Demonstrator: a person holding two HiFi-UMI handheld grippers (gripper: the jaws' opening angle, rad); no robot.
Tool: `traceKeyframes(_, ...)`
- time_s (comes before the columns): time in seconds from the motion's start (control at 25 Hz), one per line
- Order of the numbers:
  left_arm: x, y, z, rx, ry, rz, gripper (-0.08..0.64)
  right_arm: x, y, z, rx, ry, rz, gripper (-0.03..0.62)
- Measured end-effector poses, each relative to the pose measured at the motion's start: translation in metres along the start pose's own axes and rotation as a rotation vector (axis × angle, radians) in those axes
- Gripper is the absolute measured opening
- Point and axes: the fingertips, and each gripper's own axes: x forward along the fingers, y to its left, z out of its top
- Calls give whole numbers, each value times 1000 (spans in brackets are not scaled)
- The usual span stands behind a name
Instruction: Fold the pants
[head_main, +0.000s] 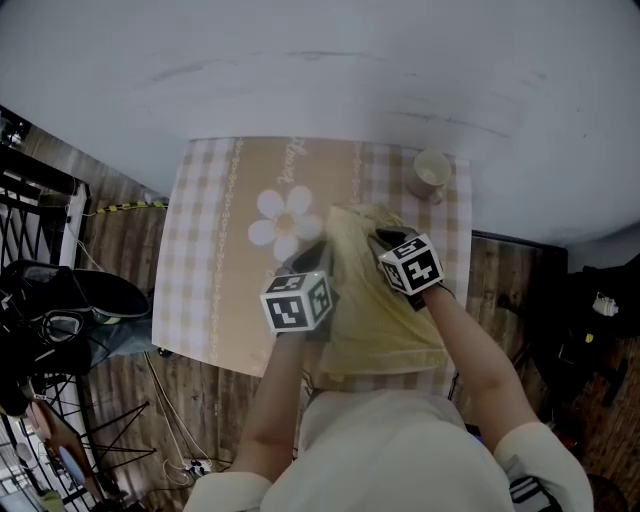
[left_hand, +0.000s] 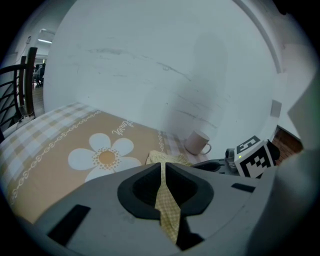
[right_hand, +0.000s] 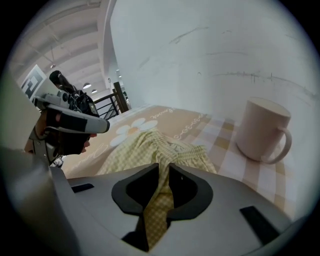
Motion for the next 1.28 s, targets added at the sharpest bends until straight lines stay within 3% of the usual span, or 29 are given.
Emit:
traceKeyframes(0.16, 10, 5, 3, -5, 7, 2, 28, 0, -1, 4, -19, -4, 10, 15)
traceKeyframes(0.44, 33, 15, 0, 15, 44, 10, 28, -18, -27, 24, -29, -45, 0, 6)
traceKeyframes(0.76, 57, 20, 2, 24, 98, -2, 28, -8, -66, 30, -141, 47, -27, 6)
traceKeyframes(1.04, 79, 22, -10, 45, 180, -11, 49, 3, -70, 21, -74, 83, 34, 10)
traceKeyframes(1.28, 85, 21, -18, 35, 217, -24, 66, 8, -72, 14, -48, 108, 45, 72)
